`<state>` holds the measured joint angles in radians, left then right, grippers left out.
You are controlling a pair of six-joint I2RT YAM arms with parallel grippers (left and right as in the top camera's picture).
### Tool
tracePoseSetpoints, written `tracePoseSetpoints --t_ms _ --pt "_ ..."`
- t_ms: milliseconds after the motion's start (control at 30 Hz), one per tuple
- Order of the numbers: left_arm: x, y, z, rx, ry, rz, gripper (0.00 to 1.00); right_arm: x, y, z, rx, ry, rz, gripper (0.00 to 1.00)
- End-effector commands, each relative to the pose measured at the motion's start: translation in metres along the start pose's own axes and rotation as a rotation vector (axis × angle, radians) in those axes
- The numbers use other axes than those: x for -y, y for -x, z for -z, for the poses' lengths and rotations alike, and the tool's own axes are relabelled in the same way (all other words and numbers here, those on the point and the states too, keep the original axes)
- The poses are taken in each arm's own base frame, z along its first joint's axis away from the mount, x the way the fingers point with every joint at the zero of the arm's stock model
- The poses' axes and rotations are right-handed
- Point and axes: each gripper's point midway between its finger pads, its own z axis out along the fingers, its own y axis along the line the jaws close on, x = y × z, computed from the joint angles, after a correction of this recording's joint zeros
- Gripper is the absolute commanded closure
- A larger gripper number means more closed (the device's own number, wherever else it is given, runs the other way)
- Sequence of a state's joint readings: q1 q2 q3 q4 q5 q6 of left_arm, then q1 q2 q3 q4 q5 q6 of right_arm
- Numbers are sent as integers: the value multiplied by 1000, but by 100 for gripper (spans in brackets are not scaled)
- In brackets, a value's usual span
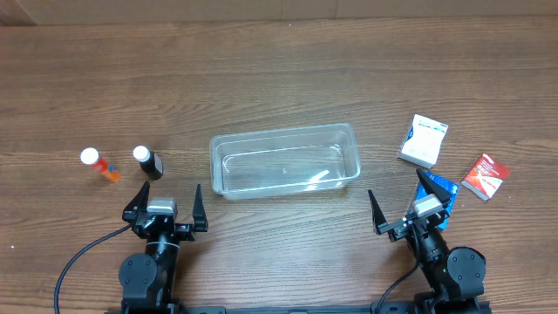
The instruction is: Pack container
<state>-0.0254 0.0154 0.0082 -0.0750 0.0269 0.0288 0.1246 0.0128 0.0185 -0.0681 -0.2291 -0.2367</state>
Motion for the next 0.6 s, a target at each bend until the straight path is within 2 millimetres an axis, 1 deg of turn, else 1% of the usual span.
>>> tracePoseSetpoints --t_ms 0,200,300,400,500,567 --pt "0 1 0 8 -5 14 0 0 -2 0 5 0 0 0" --pt "1 1 0 9 -7 14 0 0 -2 0 5 0 -13 0" --pt "1 1 0 8 -9 60 0 2 -2 0 4 -12 -78 0" --pt "1 2 1 6 -10 152 0 10 -2 0 4 -57 -222 0" --pt "0 11 6 -11 -5 168 0 10 -1 1 8 -56 -306 0" --pt "-3 25 13 -19 14 168 0 11 9 2 28 -56 -317 0"
